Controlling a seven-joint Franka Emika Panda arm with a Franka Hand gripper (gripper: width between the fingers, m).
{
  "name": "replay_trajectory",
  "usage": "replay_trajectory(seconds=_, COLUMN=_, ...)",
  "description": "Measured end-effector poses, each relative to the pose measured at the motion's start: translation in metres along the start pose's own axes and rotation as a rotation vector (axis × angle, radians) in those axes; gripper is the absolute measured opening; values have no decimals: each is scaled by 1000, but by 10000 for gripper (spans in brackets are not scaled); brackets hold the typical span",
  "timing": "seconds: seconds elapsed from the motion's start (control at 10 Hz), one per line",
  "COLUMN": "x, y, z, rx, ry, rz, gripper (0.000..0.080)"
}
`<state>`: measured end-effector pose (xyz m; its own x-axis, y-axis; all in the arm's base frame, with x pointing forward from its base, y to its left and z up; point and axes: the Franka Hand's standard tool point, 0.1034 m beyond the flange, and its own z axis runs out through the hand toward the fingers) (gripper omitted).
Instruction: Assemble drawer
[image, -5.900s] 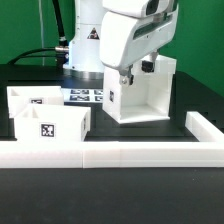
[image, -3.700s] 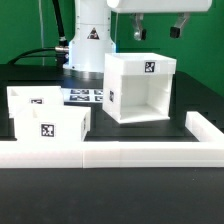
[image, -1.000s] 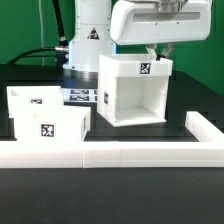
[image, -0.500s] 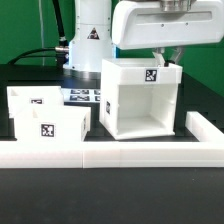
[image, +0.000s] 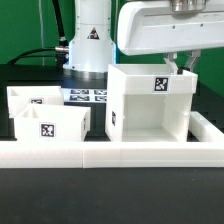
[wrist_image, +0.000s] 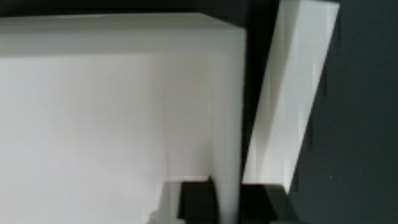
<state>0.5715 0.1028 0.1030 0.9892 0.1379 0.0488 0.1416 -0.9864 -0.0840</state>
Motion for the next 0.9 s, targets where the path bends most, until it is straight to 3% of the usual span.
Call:
replay_trajectory(seconds=0.5, x=2, y=0, z=-1, rx=0, ry=3, rz=22, gripper=38)
replay_trajectory(seconds=0.9, x=-2, y=-3, z=-1, rx=8, ry=1, rz=314, gripper=38)
